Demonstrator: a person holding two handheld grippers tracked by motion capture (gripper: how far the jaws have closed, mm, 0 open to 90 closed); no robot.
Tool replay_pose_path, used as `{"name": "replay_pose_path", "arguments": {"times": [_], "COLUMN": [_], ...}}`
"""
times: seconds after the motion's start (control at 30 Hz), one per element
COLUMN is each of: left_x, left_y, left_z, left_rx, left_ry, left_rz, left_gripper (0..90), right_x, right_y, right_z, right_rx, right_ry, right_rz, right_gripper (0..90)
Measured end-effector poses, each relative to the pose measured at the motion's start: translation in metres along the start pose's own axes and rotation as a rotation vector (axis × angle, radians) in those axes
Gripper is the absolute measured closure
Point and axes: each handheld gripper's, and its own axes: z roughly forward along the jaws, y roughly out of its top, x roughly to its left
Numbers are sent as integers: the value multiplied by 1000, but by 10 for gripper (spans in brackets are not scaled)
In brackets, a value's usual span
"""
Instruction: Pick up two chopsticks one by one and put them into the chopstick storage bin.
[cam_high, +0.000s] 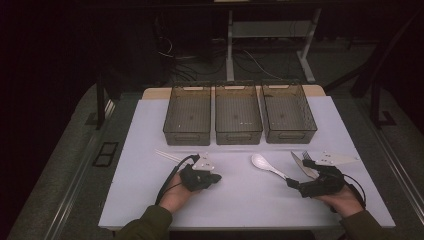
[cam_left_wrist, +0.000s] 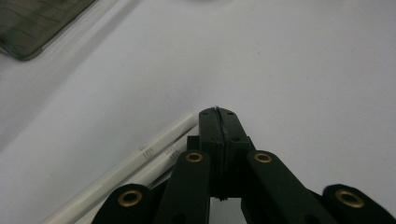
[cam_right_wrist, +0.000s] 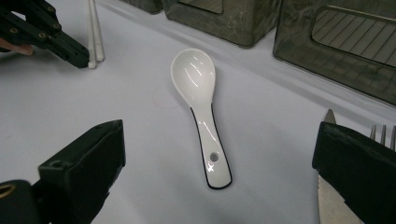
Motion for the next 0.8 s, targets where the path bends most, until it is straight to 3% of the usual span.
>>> {"name": "replay_pose_path", "arguments": {"times": [0.4,0.67,0.8], "left_x": [11,16,18], "left_y": [5,7,7], "left_z": [6,8,1], "left_rx": [-9,-11,-27], "left_ry": [30,29,18], "left_rz": [-6,-14,-24], "left_gripper": [889,889,889], "right_x": [0,0,-1], "right_y": [0,0,0], "right_z": [0,0,-1], "right_rx": [1,1,-1], "right_ry": [0,2,1], "right_rz": [-2,-3,0], "right_gripper": [26,26,25]}}
